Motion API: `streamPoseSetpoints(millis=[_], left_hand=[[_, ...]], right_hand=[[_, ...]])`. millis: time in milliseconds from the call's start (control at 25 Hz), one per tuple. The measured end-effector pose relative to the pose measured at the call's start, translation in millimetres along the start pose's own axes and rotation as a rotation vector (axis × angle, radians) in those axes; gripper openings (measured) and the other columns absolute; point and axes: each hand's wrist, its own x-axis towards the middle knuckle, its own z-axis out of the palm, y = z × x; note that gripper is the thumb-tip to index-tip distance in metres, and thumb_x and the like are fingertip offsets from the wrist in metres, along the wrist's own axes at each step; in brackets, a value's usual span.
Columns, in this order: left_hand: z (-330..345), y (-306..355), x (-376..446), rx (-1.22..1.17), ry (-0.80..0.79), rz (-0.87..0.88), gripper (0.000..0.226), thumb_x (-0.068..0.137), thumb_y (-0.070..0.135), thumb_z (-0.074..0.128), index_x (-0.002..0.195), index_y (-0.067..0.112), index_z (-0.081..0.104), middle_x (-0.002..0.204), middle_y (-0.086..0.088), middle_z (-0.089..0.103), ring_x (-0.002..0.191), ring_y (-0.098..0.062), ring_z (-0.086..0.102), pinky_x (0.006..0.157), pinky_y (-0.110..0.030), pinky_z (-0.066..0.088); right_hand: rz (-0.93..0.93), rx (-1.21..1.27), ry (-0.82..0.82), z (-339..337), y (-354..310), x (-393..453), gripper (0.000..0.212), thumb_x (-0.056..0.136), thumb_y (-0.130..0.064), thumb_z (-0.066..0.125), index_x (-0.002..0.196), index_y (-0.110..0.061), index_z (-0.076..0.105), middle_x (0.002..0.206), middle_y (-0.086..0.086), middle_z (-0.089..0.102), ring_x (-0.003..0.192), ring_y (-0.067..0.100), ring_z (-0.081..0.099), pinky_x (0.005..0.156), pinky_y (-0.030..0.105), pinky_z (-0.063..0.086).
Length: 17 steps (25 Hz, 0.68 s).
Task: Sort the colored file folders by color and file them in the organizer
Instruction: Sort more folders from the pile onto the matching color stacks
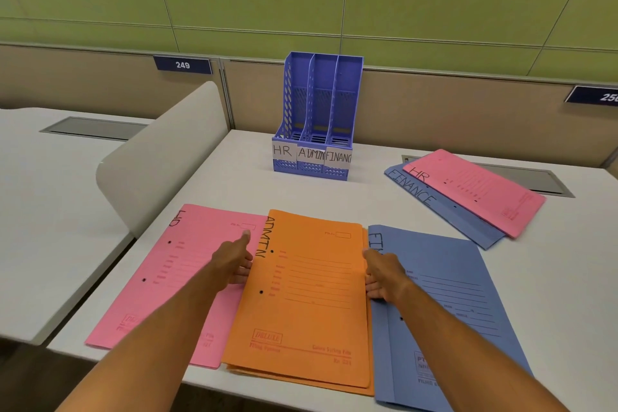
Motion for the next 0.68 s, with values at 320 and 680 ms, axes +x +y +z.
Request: streamPoseSetpoints(millis=[320, 680], left_hand=[[14.2, 12.0, -2.2, 0.217, 0.095, 0.114, 0.07, 0.094, 0.065, 0.026, 0.102, 0.002, 0.057, 0.105, -0.017, 0.062, 0.095, -0.033, 0.061, 0.086, -0.044, 0.05], [85.0, 31.5, -4.5, 0.773, 0.144, 0.524, 0.081, 0.09, 0.065, 0.039, 0.148, 0.01, 0.031, 0.154, -0.018, 0.029, 0.14, -0.035, 0.03, 0.111, -0.05, 0.03]], right_hand=[[-0.07, 0.112, 0.06, -4.2, -9.6, -3.4, 0.06, 0.092, -0.045, 0.052, 0.119, 0.008, 0.054, 0.115, 0.031, 0.062, 0.107, 0.042, 0.063, 0.088, 0.054, 0.053], [-0.358, -0.326, 0.21, -44.5, -10.2, 0.6, 0.053, 0.092, -0.056, 0.049, 0.113, -0.008, 0.059, 0.118, 0.015, 0.06, 0.106, 0.027, 0.057, 0.09, 0.039, 0.046]])
